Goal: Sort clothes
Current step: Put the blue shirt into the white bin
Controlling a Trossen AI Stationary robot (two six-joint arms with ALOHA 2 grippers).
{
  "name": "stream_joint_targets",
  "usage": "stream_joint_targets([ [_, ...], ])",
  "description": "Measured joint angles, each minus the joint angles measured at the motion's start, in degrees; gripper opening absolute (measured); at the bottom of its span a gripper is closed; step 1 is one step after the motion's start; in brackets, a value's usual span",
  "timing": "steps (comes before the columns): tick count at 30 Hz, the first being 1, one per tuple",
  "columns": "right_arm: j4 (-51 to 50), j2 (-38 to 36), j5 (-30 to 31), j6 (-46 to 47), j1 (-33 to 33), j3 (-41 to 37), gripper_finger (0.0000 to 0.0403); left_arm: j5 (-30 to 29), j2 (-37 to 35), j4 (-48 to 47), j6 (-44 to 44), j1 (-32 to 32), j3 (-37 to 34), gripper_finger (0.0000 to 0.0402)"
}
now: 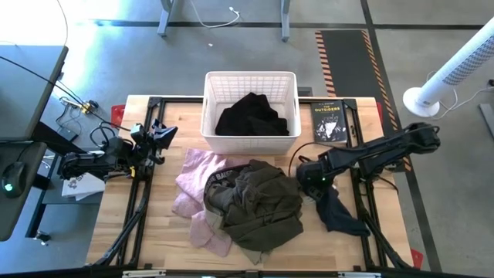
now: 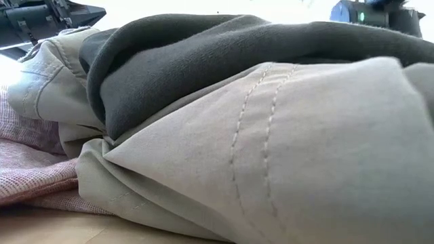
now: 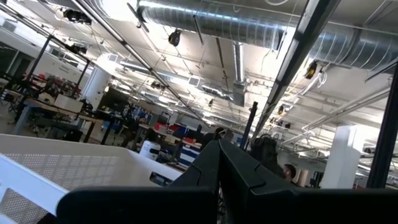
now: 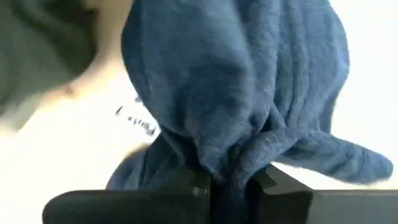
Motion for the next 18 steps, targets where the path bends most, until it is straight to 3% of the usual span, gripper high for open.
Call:
stream_joint_targets([
  [6, -16.9, -0.1, -0.2, 3.6, 4.7, 20.9, 0.0016, 0.1, 0.0, 0.0, 0.0, 0.0, 0.0, 0.0001],
  [8, -19.4, -0.2, 2.9, 3.3, 6.4, 30.0, 0.0016, 0.1, 0.0, 0.0, 0.0, 0.0, 0.0, 0.0001],
  [13, -15.3, -0.3, 23.5, -6.1, 8.6, 51.1, 0.002, 0.1, 0.0, 0.1, -0.4, 0.0, 0.0, 0.0001],
  [18, 4.7, -0.4, 47.0, -33.4, 6.7, 63.5, 0.0021, 0.0, 0.0, 0.1, -0.5, 0.0, 0.0, 0.0001],
])
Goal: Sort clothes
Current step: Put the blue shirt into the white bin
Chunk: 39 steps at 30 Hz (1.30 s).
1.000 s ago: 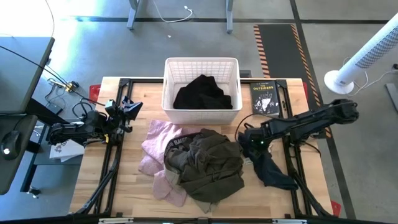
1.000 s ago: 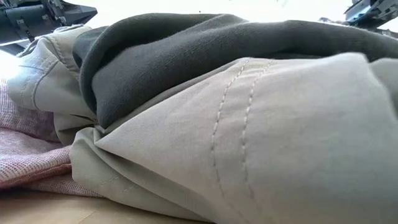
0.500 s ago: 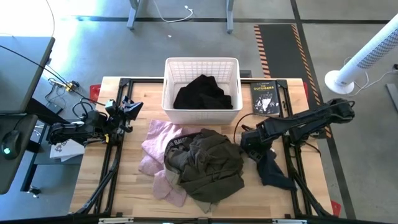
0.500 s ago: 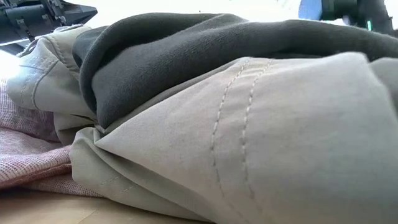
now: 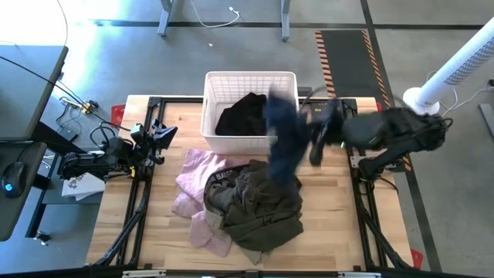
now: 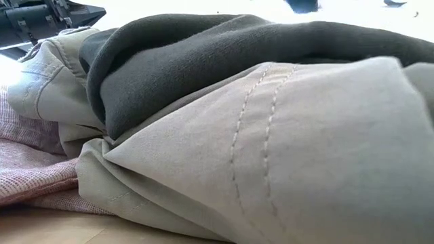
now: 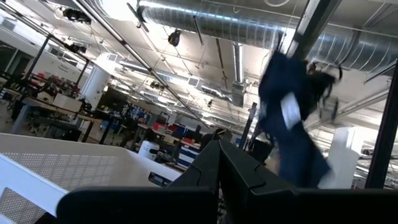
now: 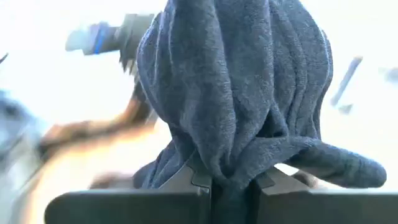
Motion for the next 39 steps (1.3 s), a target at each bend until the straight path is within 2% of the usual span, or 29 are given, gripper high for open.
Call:
stream_joint_targets([
  [2, 12.5, 0.0, 5.6, -13.1, -2.4, 1.3, 0.0021, 0.0, 0.0, 0.0, 0.0, 0.0, 0.0, 0.0001],
  [4, 24.6, 0.1, 6.5, -25.6, -6.1, 0.9, 0.0021, -0.4, 0.0, 0.0, 0.0, 0.0, 0.0, 0.0001],
  [6, 33.6, 1.0, 3.6, -32.5, -11.2, 0.0, 0.0021, -0.7, 0.0, 0.0, 0.0, 0.0, 0.0, 0.0001],
  [8, 37.4, 2.8, -2.4, -32.7, -17.2, -0.7, 0.0022, -0.9, 0.0, 0.0, 0.0, 0.0, 0.0, 0.0001],
  [14, 34.5, 14.6, -26.1, -17.0, -33.1, -3.7, 0.0022, -0.9, 0.0, 0.0, 0.6, 0.0, 0.0, 0.0001],
  [17, 32.8, 22.5, -35.8, -11.8, -36.7, -3.9, 0.0026, -0.9, 0.0, 0.0, 0.6, 0.0, 0.0, 0.0001],
  [20, 31.1, 29.2, -41.1, -9.1, -38.2, -3.8, 0.0034, -0.9, 0.0, 0.0, 0.6, 0.0, 0.0, 0.0001],
  [24, 26.0, 36.0, -42.0, -9.5, -39.2, -3.8, 0.0046, -0.9, 0.0, -0.1, 0.5, 0.0, 0.0, 0.0001],
  [28, 20.9, 38.9, -42.0, -9.2, -40.3, -3.8, 0.0067, -0.9, 0.0, -0.1, 0.5, 0.0, 0.0, 0.0001],
  [34, 16.1, 38.9, -41.7, -9.6, -41.1, -2.6, 0.0118, -0.9, 0.0, -0.2, 0.5, 0.0, 0.0, 0.0001],
  [39, 10.7, 37.1, -39.8, -11.7, -41.2, 6.2, 0.0134, -1.0, 0.0, -0.2, 0.5, 0.0, 0.0, 0.0001],
])
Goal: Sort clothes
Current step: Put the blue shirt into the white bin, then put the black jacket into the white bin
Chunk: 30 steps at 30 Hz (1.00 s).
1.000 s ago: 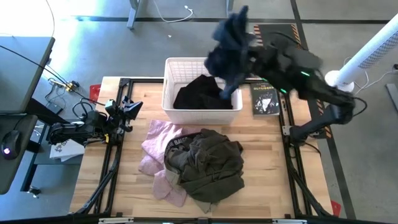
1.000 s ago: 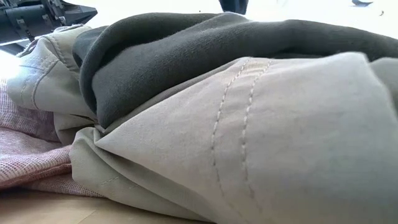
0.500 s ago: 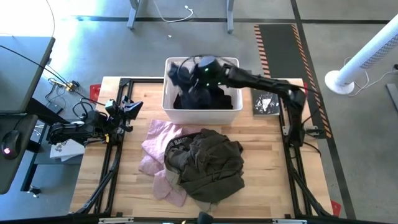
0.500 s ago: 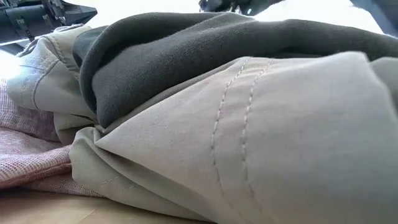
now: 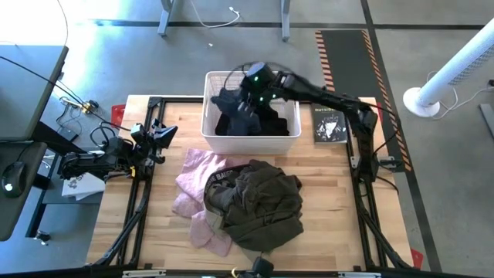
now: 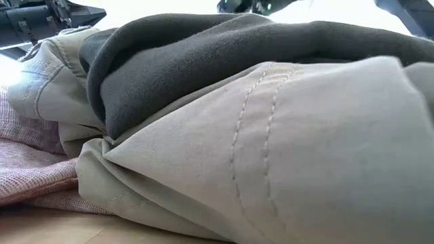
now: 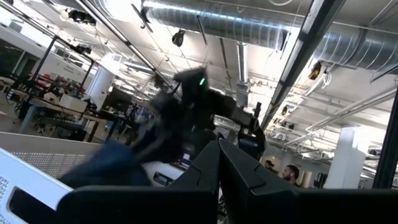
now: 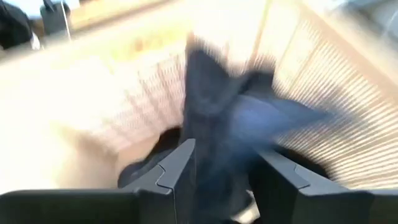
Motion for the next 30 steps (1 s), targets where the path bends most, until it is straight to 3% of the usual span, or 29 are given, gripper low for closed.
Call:
stream_joint_targets([
  [8, -8.5, -3.4, 1.8, -4.9, 4.5, 14.7, 0.0135, 0.2, 0.0, 0.0, 0.0, 0.0, 0.0, 0.0001],
  [13, -20.4, -4.7, 1.8, -11.8, 12.9, 16.5, 0.0136, 0.4, 0.0, 0.1, 0.0, 0.0, 0.0, 0.0001],
  [16, -27.7, -5.2, 0.3, -15.6, 19.6, 13.7, 0.0136, 0.6, 0.0, 0.0, -0.5, 0.0, 0.0, 0.0001],
  [20, -29.9, -5.7, -5.6, -16.2, 27.5, 5.3, 0.0136, 1.6, 0.0, 0.0, -0.7, 0.0, 0.0, 0.0001],
  [24, -25.0, -6.7, -6.1, -12.6, 33.4, -7.6, 0.0136, 2.2, 0.0, 0.0, -2.4, 0.0, 0.0, 0.0001],
  [30, -13.4, -10.1, 0.0, -3.1, 40.3, -22.8, 0.0136, 3.1, 0.0, -0.1, -2.5, 0.0, 0.0, 0.0001],
])
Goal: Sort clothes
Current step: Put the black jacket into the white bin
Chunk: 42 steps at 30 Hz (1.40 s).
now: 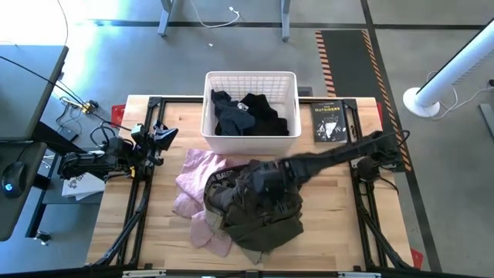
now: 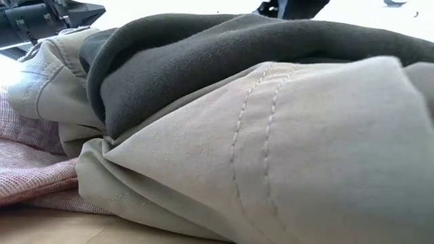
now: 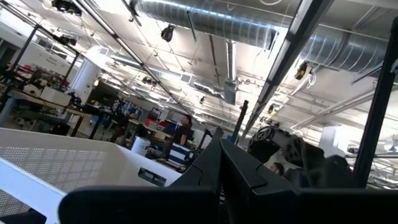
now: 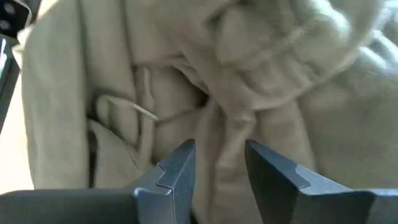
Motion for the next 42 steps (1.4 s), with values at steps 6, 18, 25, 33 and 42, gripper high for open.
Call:
stream_joint_targets([
  [6, 5.0, -4.3, 8.2, 5.9, 5.7, -2.2, 0.0136, -0.1, 0.0, 0.0, 0.0, 0.0, 0.0, 0.0001],
  [18, 9.4, -4.3, 11.1, -0.1, 6.9, -2.2, 0.0136, -0.3, 0.0, 0.0, 0.0, 0.0, 0.0, 0.0001],
  [25, 10.8, -4.2, 10.9, 3.9, 0.3, -2.1, 0.0158, -0.4, 0.0, -0.2, 0.0, 0.0, 0.0, 0.0001],
  [33, 11.7, -1.6, 0.3, 5.0, -4.0, -2.2, 0.0185, -0.4, 0.0, -0.6, 0.0, 0.0, 0.0, 0.0001],
  [42, 11.4, -0.9, 1.7, 4.4, -4.5, -1.3, 0.0191, -0.8, 0.0, -1.1, 0.0, 0.0, 0.0, 0.0001],
])
